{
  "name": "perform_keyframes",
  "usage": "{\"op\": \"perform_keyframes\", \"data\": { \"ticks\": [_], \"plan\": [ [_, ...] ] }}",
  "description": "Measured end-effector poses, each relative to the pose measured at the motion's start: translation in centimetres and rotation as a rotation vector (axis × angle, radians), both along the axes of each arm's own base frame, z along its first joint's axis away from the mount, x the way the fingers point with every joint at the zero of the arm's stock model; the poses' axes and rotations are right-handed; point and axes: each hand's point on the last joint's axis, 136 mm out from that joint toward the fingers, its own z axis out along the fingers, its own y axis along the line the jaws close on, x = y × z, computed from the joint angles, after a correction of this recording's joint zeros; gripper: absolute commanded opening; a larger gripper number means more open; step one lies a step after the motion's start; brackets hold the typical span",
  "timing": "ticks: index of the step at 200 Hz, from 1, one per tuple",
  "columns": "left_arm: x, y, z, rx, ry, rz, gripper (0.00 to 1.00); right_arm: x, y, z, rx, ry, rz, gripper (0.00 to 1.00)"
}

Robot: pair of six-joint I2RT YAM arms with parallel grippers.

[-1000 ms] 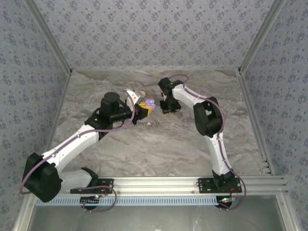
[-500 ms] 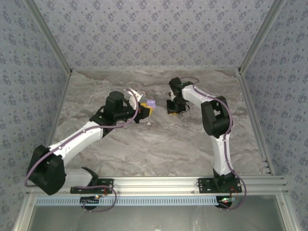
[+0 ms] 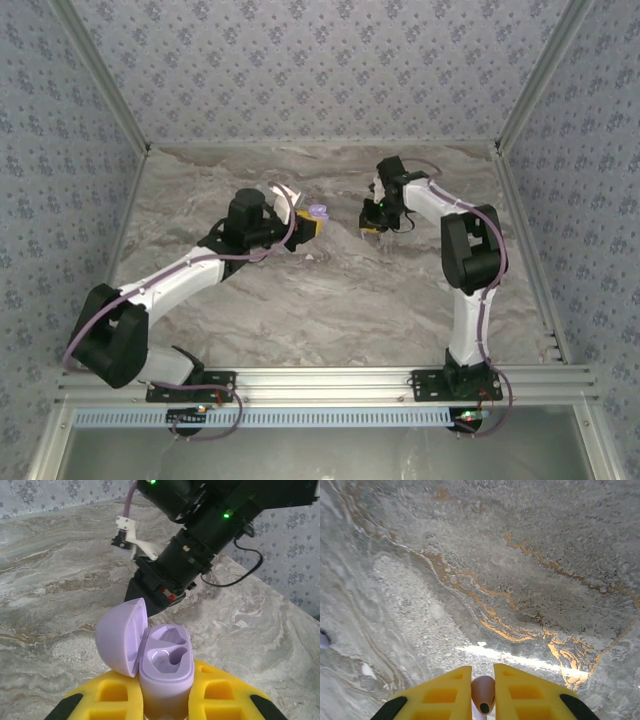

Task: Insert the wireless bluetooth earbuds into the charging case

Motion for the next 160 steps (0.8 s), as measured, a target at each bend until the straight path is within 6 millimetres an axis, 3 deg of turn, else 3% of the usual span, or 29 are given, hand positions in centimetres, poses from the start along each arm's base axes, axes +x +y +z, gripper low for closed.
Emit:
{"op": "perform_keyframes", "data": {
  "ticks": [76,160],
  "plan": [
    [1.6,-0.7,-1.7,-0.023,0.025,0.059,0.09,-0.3,0.7,4.4,0.149,-0.110,-0.002,0.15],
    [2.1,-0.8,-2.0,-0.113,0.032,0.097,0.11,-0.6,2.6,13.7,0.351,-0.318,0.043,0.16]
  ]
}}
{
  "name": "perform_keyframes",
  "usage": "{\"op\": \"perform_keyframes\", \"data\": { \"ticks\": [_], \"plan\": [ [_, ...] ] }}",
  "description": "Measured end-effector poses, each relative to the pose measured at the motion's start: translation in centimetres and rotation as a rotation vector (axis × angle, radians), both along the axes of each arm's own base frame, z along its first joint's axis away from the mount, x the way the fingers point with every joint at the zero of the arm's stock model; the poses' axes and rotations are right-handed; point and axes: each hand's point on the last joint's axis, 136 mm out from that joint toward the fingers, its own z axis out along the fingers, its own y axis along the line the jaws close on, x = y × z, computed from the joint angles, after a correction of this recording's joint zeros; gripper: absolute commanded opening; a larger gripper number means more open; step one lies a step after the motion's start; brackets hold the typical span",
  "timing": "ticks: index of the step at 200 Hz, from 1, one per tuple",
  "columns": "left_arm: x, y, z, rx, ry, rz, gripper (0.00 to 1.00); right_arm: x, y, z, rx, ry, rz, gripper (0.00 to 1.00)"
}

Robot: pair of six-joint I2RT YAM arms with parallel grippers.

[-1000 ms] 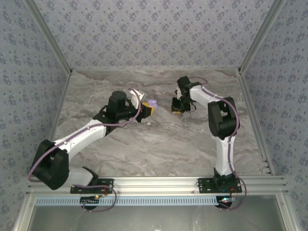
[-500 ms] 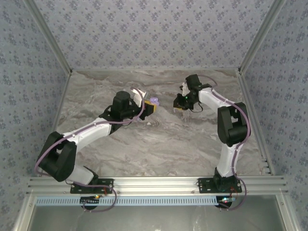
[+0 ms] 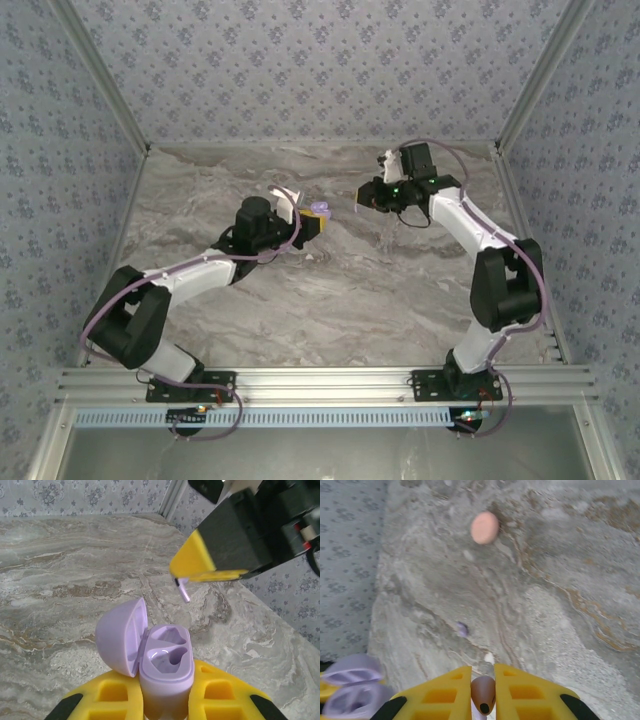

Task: Insert the wireless bluetooth earbuds into the charging case

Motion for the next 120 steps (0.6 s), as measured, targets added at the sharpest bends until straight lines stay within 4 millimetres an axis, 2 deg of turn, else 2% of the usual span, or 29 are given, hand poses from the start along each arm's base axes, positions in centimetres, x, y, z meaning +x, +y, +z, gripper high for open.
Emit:
{"op": "perform_keyframes", "data": {
  "ticks": [37,79,120],
  "plan": [
    [-0.2,-0.5,0.8,-0.037,-0.027,-0.006,0.11,-0.7,0.7,3.7,0.061,-0.083,0.028,0.16],
    [-0.2,-0.7,2.2,-0.092,-0.068,-0.011,0.12,-2.0,2.6,7.5,0.111,-0.179,0.090,0.17],
    [-0.4,-0.9,3.7,-0.152,-0.103,-0.018,0.12,-3.0,4.2,10.3,0.147,-0.255,0.138,0.17]
  ]
}}
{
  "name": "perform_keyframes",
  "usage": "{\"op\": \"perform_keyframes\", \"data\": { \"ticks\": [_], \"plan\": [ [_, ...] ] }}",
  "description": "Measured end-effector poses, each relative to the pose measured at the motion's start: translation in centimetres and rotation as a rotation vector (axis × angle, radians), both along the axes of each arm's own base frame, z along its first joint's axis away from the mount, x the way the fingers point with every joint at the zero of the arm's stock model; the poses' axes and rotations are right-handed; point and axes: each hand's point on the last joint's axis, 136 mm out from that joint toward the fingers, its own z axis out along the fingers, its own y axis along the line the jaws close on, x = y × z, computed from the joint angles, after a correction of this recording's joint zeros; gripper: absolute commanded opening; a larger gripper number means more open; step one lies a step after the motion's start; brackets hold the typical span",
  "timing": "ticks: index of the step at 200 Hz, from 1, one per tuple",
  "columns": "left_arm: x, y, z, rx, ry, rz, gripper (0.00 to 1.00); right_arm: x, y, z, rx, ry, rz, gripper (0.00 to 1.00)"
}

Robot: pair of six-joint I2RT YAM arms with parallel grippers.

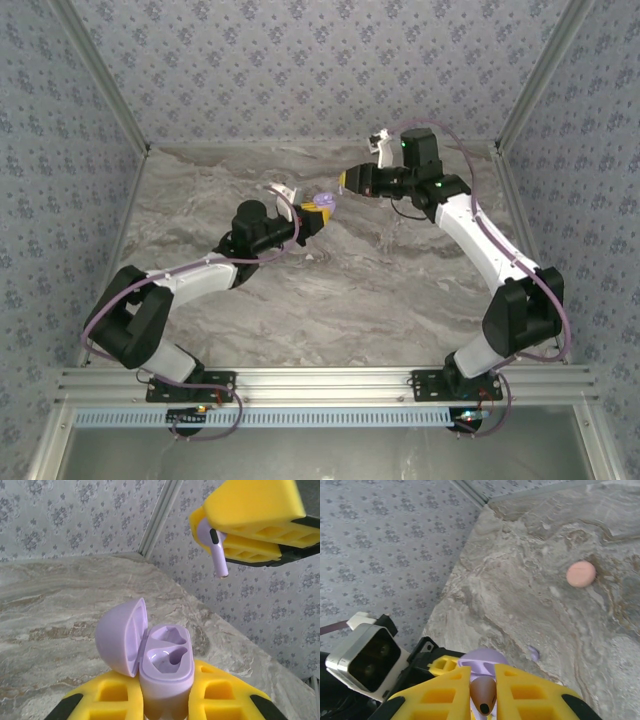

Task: Insert the wireless bluetooth earbuds into the charging case

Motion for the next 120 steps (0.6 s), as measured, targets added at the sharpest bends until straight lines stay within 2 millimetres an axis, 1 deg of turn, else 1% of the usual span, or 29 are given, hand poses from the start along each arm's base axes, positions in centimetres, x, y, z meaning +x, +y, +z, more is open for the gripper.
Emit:
{"op": "perform_keyframes", "data": {
  "ticks": [20,50,120],
  "plan": [
    [-0.2,-0.3,0.4,-0.015,-0.009,-0.007,0.12,-0.3,0.7,0.5,0.008,-0.017,0.018,0.17],
    [-0.5,-0.5,0.9,-0.034,-0.011,-0.014,0.13,-0.6,1.3,0.7,0.011,-0.025,0.034,0.17],
    [-0.9,-1.0,1.2,-0.054,-0.003,-0.022,0.13,-0.7,1.6,1.0,0.016,-0.036,0.040,0.17]
  ]
}}
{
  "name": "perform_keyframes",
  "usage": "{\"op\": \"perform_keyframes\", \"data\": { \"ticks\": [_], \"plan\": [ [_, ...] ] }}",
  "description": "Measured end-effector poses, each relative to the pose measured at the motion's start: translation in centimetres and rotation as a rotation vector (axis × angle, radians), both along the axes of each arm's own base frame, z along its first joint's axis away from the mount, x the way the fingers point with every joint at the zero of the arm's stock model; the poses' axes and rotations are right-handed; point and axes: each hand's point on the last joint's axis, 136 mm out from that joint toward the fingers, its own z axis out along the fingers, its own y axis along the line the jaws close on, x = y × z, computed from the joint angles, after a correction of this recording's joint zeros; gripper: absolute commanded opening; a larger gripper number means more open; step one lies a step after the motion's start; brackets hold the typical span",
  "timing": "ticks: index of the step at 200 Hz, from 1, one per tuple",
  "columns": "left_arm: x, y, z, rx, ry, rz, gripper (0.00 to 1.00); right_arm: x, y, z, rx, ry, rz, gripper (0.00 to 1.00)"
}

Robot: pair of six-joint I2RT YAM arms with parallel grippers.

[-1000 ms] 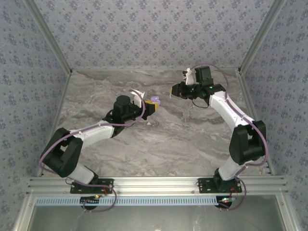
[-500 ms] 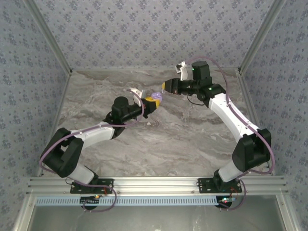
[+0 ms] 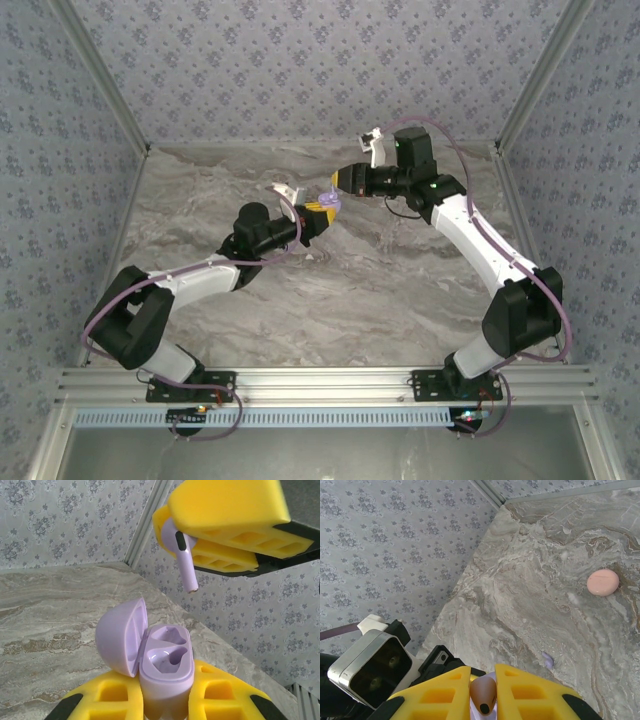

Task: Insert the wireless bluetooth earbuds into the charging case

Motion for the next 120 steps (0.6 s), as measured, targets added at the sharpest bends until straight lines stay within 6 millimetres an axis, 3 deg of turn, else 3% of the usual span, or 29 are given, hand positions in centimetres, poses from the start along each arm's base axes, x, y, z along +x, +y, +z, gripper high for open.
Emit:
{"op": "perform_keyframes", "data": {
  "ticks": [120],
  "plan": [
    [0.25,0.21,0.57,-0.038,0.040,0.021,0.13,-0.11,0.20,0.08,0.002,-0.004,0.005,0.17]
  ]
}}
